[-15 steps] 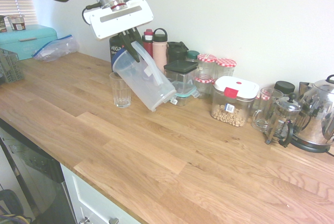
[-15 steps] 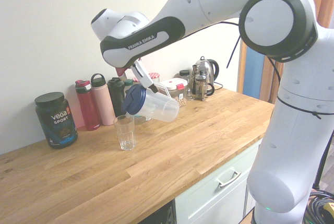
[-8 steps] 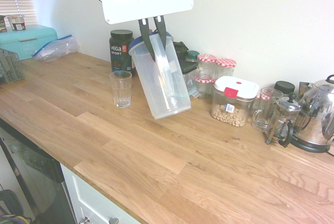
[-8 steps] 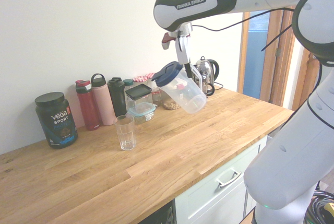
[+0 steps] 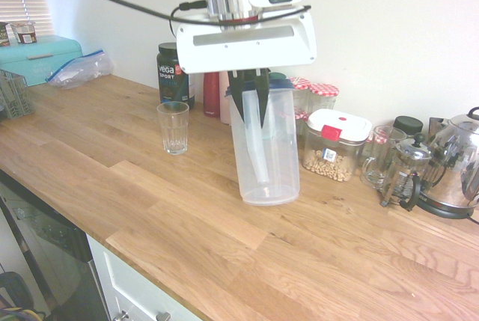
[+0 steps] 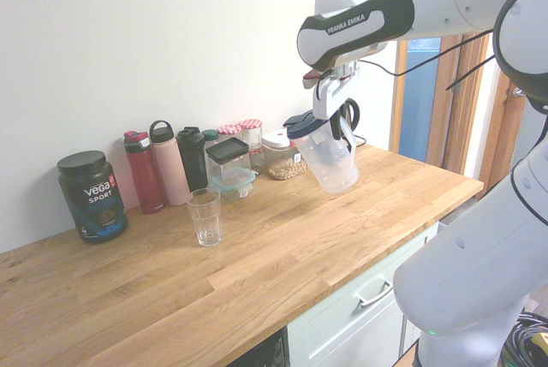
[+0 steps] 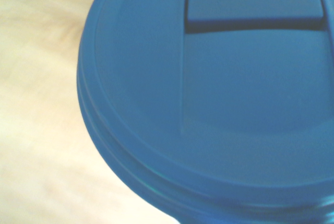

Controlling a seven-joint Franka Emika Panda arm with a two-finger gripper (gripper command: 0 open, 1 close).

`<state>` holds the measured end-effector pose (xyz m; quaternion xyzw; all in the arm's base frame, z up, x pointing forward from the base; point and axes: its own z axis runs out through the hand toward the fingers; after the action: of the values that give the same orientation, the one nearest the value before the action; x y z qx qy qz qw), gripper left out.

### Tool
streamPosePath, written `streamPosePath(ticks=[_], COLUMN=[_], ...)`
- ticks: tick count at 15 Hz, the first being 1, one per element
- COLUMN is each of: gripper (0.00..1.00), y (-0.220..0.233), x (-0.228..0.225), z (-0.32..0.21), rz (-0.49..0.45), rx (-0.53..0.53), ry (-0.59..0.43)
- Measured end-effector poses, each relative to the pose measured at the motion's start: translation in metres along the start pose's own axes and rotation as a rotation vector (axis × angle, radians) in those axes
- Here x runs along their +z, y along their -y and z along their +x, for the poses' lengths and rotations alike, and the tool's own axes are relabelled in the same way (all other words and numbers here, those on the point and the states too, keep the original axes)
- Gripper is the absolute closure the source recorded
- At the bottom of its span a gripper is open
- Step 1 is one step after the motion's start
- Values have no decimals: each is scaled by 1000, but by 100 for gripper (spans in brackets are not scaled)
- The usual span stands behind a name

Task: Pour me some water

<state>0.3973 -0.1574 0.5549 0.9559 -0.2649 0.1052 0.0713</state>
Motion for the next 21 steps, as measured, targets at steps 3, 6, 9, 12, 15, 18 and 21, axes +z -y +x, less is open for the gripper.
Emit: streamPosePath(ticks=[3, 6, 9, 12, 15, 18, 21], gripper=[100, 100, 100, 100, 100, 100, 100], y=[-6, -24, -28, -20, -17, -15, -8], x=[17, 33, 43, 54, 64, 68, 89], z=[2, 4, 2, -4, -9, -10, -12], rz=[41, 97, 190, 239, 221, 224, 222], rx=[152, 306, 454, 500, 510, 506, 508], ry=[-64, -117, -145, -138, -93, -109, -107])
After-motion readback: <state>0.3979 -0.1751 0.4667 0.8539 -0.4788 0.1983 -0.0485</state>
